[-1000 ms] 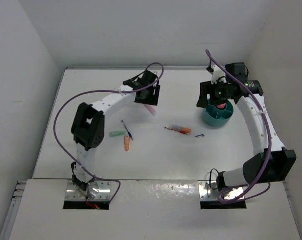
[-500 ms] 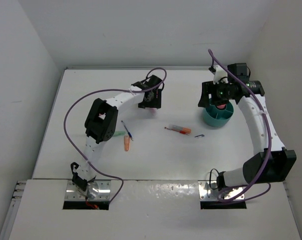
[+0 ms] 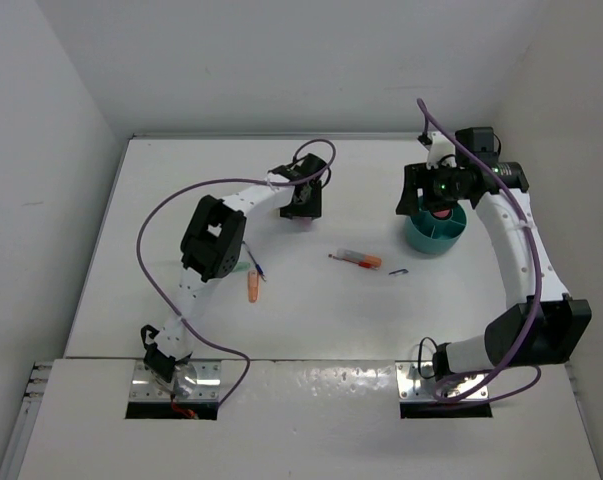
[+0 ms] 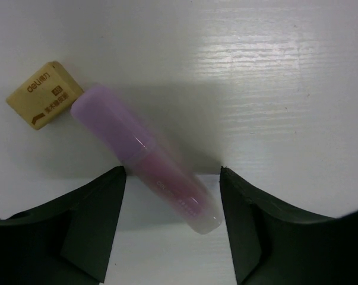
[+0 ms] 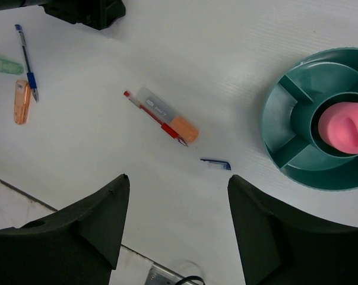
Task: Sort the stationery into containers
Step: Pick up the stationery from the center of the board.
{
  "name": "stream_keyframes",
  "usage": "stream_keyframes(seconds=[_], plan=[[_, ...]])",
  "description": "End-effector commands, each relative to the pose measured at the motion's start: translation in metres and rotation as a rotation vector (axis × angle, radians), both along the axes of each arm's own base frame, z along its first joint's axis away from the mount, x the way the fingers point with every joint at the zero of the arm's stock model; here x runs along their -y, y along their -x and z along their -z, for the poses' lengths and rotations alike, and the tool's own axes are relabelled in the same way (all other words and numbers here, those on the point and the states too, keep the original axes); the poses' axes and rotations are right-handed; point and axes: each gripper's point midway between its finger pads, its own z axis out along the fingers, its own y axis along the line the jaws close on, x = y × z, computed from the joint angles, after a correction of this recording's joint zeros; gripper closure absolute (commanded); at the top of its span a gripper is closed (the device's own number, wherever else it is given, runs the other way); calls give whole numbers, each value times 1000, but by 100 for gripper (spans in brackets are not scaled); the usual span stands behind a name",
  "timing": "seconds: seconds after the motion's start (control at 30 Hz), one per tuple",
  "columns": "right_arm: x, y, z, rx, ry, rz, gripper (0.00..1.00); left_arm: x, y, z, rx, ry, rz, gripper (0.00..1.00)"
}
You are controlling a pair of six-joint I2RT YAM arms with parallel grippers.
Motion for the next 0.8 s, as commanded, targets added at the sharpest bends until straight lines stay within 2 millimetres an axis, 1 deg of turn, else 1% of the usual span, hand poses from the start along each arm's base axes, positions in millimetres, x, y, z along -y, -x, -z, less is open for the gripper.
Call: stream_keyframes(seconds=[0.0, 0.03, 0.07, 0.1, 0.13, 0.17, 0.2, 0.23, 0.27, 0.3, 0.33, 0.37, 0.4, 0.43, 0.47, 0.5, 0.53, 0.57, 0.6, 0.63, 0.67, 0.7, 0.73, 0.77], plan=[[-1, -7, -6, 26, -14, -8, 34, -3, -9, -10, 33, -1, -19, 34], [-1, -8, -6, 27, -16, -11, 34, -5, -8, -10, 30, -2, -13, 37], [-2, -9, -6, 26, -20, -14, 34, -7, -2, -9, 14, -3, -3, 42], [-4, -10, -8, 26, -31, -17, 34, -11, 6, -1, -7, -13, 0, 45], [-7, -11, -8, 19, -46, -19, 34, -15, 15, 2, -22, -17, 9, 51], [-7, -11, -8, 19, -49, -16, 34, -12, 13, -4, -8, -7, 15, 54], [-10, -11, -9, 17, -63, -23, 35, -15, 18, -2, -17, -10, 20, 57], [-11, -12, -9, 14, -69, -26, 35, -18, 29, 8, -52, -19, 30, 60], [-12, -12, -8, 6, -78, -18, 35, -20, 32, 5, -54, -16, 38, 63], [-15, -11, -9, 7, -91, -26, 36, -25, 44, 15, -86, -28, 43, 64], [-18, -11, -9, -1, -100, -26, 36, -23, 51, 7, -82, -15, 60, 64], [-20, -11, -10, -1, -107, -31, 36, -23, 57, 16, -93, -19, 73, 64], [-22, -10, -10, -4, -114, -33, 37, -25, 70, 12, -99, -16, 85, 64], [-26, -8, -10, -13, -130, -42, 37, -20, 78, -1, -88, 4, 117, 67], [-29, -6, -11, -13, -139, -45, 37, -21, 89, 12, -113, -6, 142, 67], [-32, -6, -11, -15, -156, -53, 37, -22, 94, 17, -118, -16, 158, 75], [-36, -5, -12, -19, -179, -45, 37, -6, 91, -28, -26, 63, 219, 89], [-40, -4, -14, -18, -202, -48, 36, -2, 94, -38, -2, 79, 252, 95], [-47, -3, -16, -25, -254, -47, 35, 4, 99, -59, 39, 111, 323, 98], [-51, -2, -19, -21, -283, -51, 34, 12, 97, -72, 83, 142, 359, 98], [-55, -3, -21, -21, -311, -52, 33, 12, 101, -77, 102, 150, 384, 98], [-61, -5, -24, -3, -335, -63, 32, 21, 108, -90, 136, 182, 428, 98], [-67, -5, -28, -17, -379, -59, 31, 29, 108, -124, 241, 231, 481, 99], [-71, -7, -29, -19, -395, -57, 30, 28, 118, -124, 256, 240, 513, 100]])
